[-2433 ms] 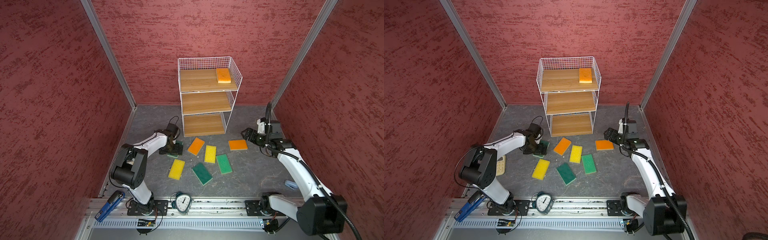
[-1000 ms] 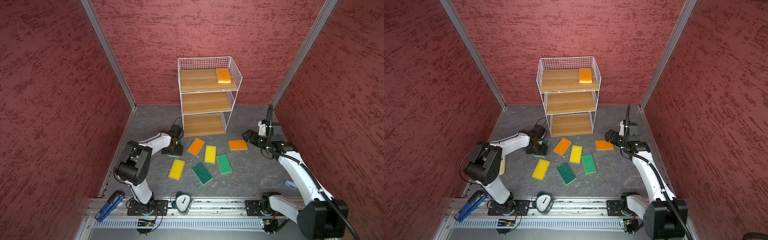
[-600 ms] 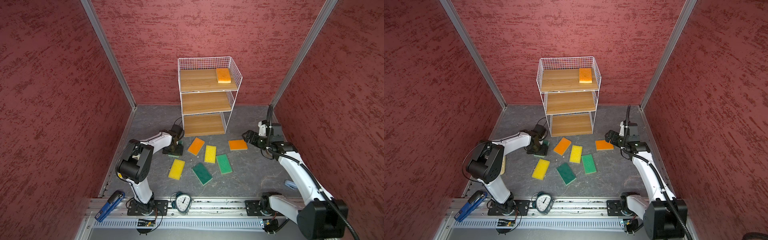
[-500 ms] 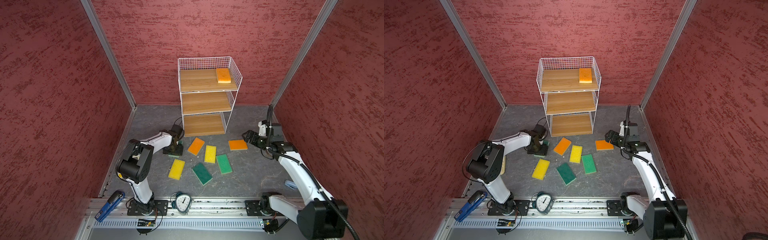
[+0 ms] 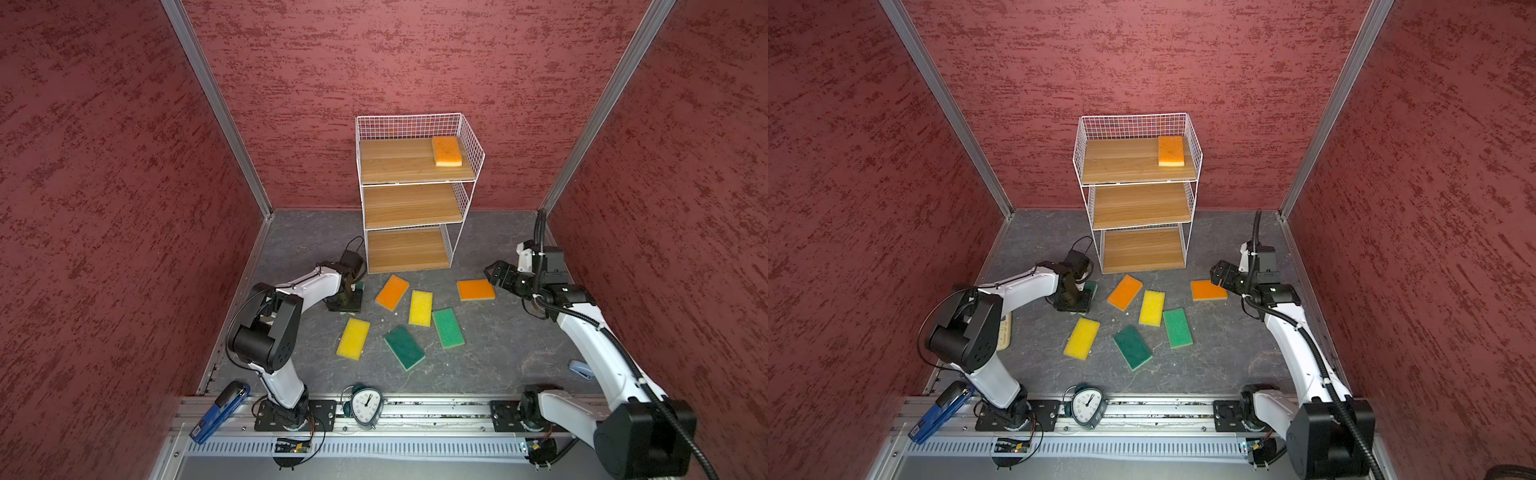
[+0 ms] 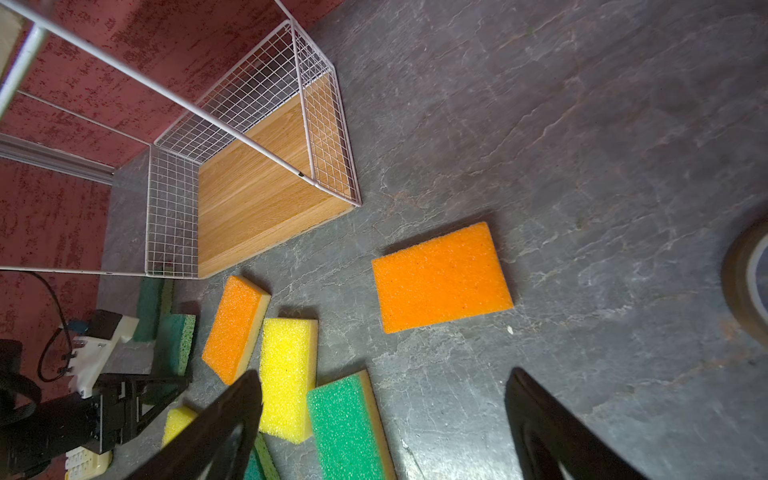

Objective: Place and organize the cleaning sponges onto the shelf
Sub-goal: 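Lift the dark green sponge off the table with the left gripper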

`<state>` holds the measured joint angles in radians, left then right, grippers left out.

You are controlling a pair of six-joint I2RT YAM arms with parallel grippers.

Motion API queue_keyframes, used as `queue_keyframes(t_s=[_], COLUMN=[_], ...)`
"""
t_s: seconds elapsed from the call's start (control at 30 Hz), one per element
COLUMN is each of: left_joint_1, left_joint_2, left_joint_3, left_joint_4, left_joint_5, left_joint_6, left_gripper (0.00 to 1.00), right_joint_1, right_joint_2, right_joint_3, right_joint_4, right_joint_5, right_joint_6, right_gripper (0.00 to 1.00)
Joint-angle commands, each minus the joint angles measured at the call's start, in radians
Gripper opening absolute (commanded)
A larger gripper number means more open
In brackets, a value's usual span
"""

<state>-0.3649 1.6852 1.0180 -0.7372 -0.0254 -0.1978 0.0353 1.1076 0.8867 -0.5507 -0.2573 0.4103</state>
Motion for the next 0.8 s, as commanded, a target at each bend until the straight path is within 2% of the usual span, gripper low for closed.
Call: queue_keyframes(t_s=[0.0, 0.53, 0.77], left_joint_1=[0.004, -0.023, -0.118], left_joint_2=[-0.067, -0.286, -0.341], left_joint_3=[-0.012, 0.001, 0.073], left_joint_4=[0.043, -0.065, -0.183], left_joint_5=[0.016, 0.007, -0.066], left_joint_6=[-0.022, -0.054, -0.042], left_gripper=[0.54, 0.59, 0.60], right_joint_1=[-0.009, -0.009, -0.009], right_joint_2=[-0.033, -0.064, -0.078], right_joint_3=[0.005, 0.026, 0.032], right_joint_4=[-0.007, -0.032, -0.032], right_joint_5=[0.025, 0.019, 0.005], right_joint_6=[-0.021, -0.018, -0.004], right_gripper=[0.93, 0.93, 0.93])
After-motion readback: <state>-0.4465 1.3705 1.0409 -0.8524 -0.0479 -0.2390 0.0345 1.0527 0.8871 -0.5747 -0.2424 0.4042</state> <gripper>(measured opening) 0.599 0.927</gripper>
